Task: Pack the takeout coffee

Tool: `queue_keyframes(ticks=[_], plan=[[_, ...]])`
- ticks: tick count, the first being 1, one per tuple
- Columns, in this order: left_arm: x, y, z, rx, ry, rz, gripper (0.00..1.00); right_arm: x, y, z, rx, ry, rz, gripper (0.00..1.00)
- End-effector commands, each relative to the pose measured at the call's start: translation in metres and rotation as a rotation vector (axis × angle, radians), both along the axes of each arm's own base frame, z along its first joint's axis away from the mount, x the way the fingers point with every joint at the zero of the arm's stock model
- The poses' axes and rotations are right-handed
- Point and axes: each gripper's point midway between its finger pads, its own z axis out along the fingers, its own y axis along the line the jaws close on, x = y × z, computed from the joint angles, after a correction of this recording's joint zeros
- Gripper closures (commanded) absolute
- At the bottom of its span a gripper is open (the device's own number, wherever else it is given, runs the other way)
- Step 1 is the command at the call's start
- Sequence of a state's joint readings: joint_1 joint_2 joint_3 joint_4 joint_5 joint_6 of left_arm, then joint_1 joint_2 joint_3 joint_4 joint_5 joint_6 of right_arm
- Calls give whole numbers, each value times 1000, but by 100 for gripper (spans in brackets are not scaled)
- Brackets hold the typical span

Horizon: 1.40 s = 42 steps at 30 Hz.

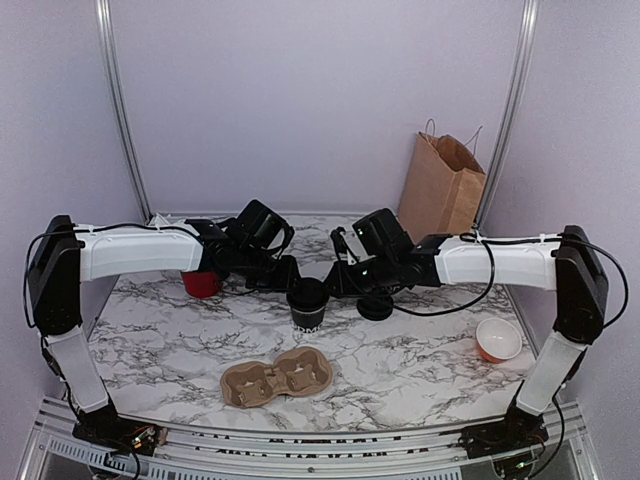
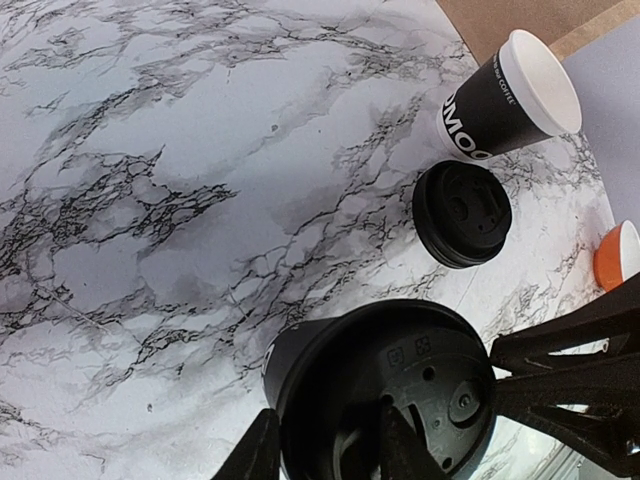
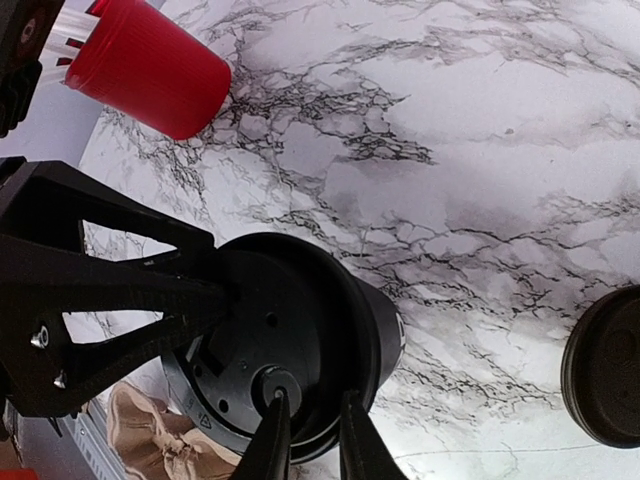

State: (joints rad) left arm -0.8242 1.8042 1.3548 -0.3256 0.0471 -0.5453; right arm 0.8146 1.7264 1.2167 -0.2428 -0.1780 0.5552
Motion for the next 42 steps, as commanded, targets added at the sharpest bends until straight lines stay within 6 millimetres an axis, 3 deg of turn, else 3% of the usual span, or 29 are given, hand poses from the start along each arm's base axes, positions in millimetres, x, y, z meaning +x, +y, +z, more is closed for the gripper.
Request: queue_keyframes(ticks=[1, 9, 17, 36, 42], plan=[[-1, -5, -5, 10, 5, -18, 67, 0, 1, -9, -12, 22, -12, 84], [0, -6, -4, 10, 2, -16, 67, 5, -3, 16, 39, -45, -42, 84], [0, -6, -5, 12, 2, -17, 67, 9, -13, 16, 53, -51, -81, 84], [-1, -8, -9, 15, 10, -24, 68, 6, -7, -17, 15, 16, -42, 84], [-1, -7, -14, 23, 18, -22, 71, 0, -19, -35, -42, 44, -59, 89]])
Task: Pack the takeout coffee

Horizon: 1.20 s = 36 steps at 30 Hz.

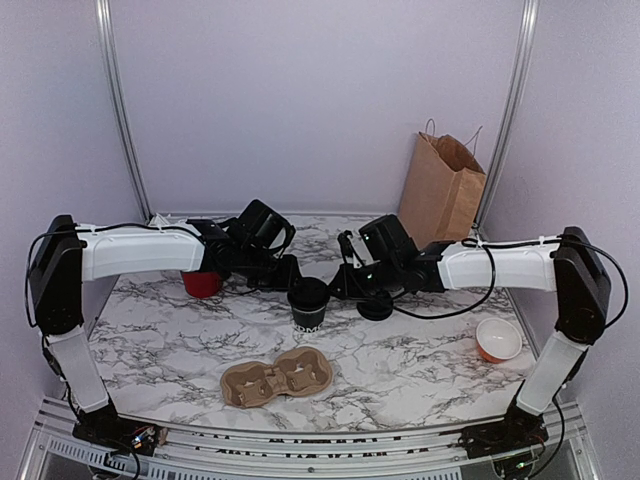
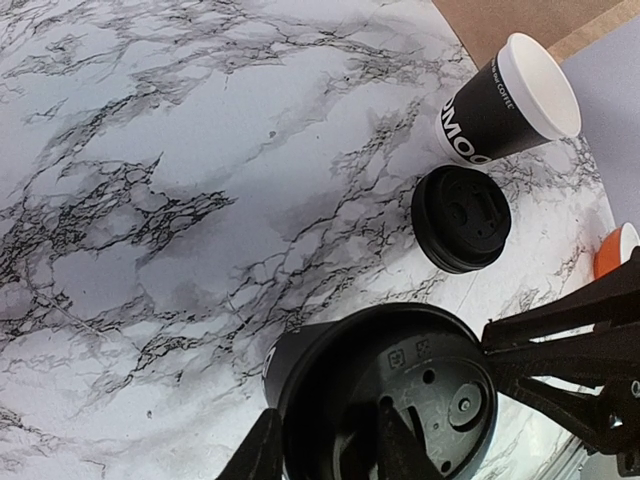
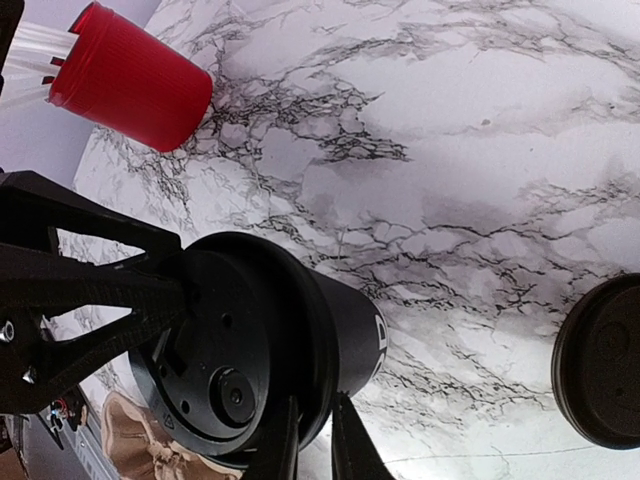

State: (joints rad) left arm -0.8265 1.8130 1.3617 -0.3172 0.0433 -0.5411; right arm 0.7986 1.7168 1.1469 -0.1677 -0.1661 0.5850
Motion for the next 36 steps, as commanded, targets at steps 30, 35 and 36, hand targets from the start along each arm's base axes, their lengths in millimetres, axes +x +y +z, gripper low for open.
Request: queue_keyframes(ticks=[30, 35, 36], plan=[[-13, 8, -39, 56, 65, -4, 72, -70, -34, -104, -294, 193, 42, 94], [-12, 6, -34, 47, 57, -13, 72, -62, -29, -88, -281, 158, 33, 94], [-12, 6, -33, 45, 55, -14, 72, -59, -27, -82, -274, 148, 30, 94]])
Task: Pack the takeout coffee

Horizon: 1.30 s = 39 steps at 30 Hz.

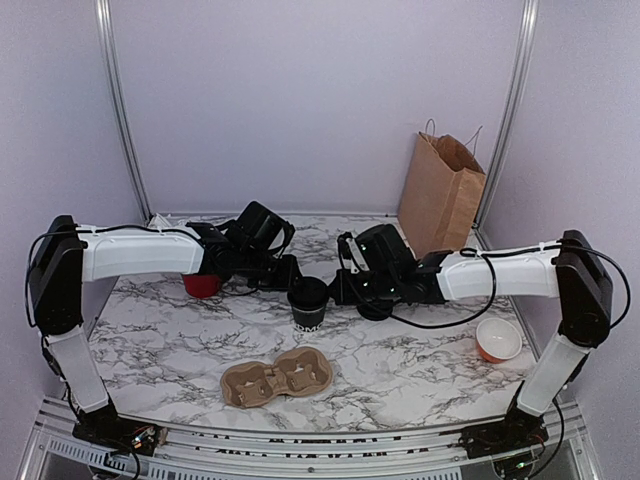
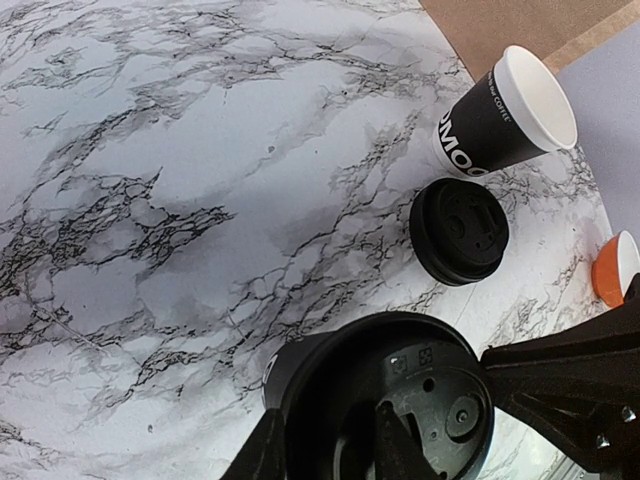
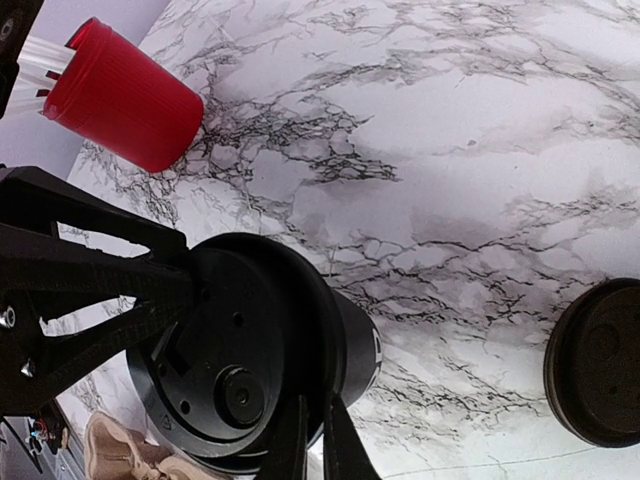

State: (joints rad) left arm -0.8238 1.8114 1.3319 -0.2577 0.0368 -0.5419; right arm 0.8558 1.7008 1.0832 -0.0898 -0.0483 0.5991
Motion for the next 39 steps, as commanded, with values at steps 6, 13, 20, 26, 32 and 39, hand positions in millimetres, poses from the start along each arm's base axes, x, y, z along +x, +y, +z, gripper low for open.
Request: queue_keyframes(ticks=[6, 13, 20, 26, 32, 39], plan=[[-16, 5, -27, 58, 70, -34, 72, -27, -7, -35, -183, 140, 42, 89], [-16, 4, -24, 55, 61, -45, 72, 8, 8, 0, -102, 65, 22, 87], [-17, 1, -24, 50, 57, -61, 72, 7, 10, -13, -138, 85, 66, 90], [-18, -2, -28, 49, 61, -68, 72, -18, 5, -47, -185, 162, 117, 92], [-19, -1, -34, 58, 71, -66, 72, -49, -10, -86, -250, 251, 145, 95], [-19, -1, -34, 55, 71, -61, 72, -65, -22, -101, -277, 293, 138, 97]])
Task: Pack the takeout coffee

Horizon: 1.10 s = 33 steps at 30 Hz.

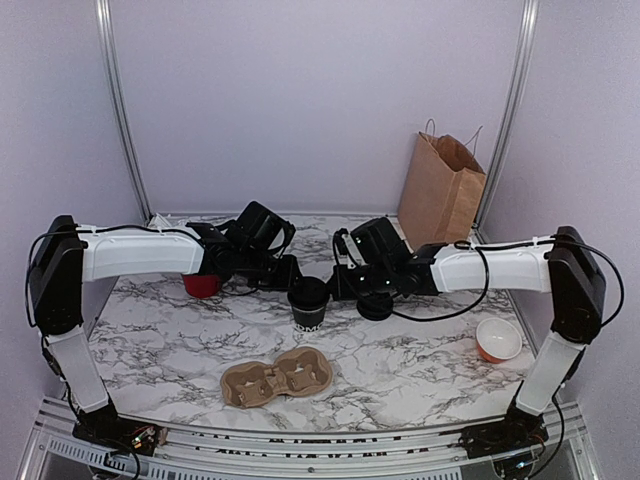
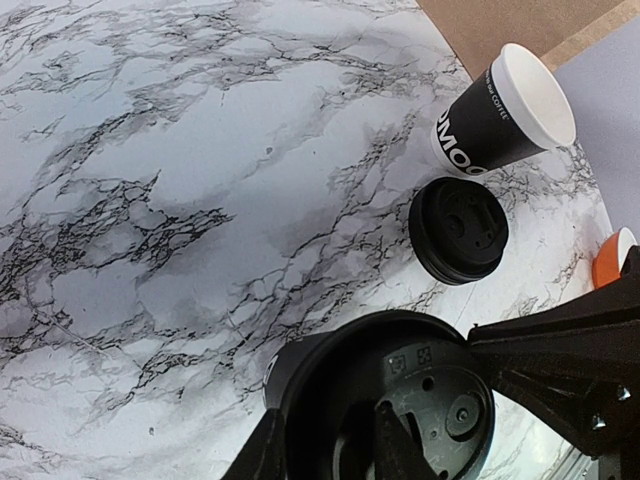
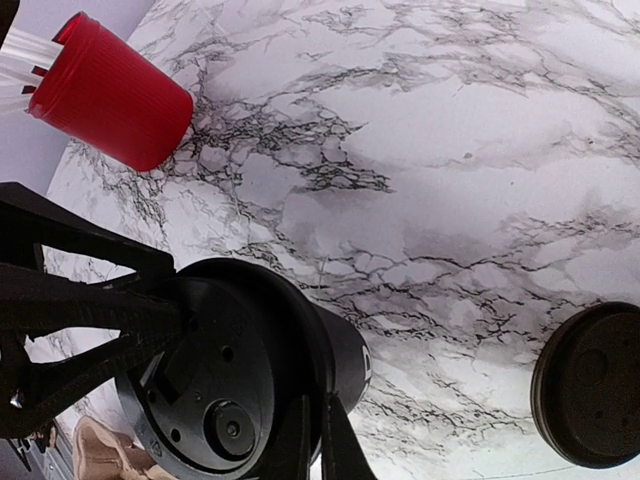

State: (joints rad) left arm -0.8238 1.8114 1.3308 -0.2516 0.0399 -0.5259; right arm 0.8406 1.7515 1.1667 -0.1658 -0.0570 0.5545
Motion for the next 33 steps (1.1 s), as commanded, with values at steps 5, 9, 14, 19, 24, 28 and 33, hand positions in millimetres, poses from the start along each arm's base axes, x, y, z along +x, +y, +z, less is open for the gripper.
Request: queue_keyframes(ticks=[5, 9, 14, 19, 24, 28, 33], plan=[[-19, 0, -34, 55, 76, -50, 72, -65, -19, -79, -222, 237, 101, 97], [-19, 1, -32, 54, 73, -51, 72, -49, -9, -58, -206, 185, 82, 95], [-20, -1, -29, 49, 66, -63, 72, -32, 2, -38, -183, 126, 61, 92], [-19, -1, -25, 46, 58, -66, 72, -19, 4, -23, -162, 85, 34, 89], [-19, -1, -23, 51, 54, -69, 72, -8, -1, -5, -142, 40, 1, 88], [-17, -1, -18, 57, 43, -67, 72, 2, -6, 11, -117, 4, -20, 87], [-13, -4, -12, 55, 32, -68, 71, 10, -9, 29, -102, -32, -33, 86]])
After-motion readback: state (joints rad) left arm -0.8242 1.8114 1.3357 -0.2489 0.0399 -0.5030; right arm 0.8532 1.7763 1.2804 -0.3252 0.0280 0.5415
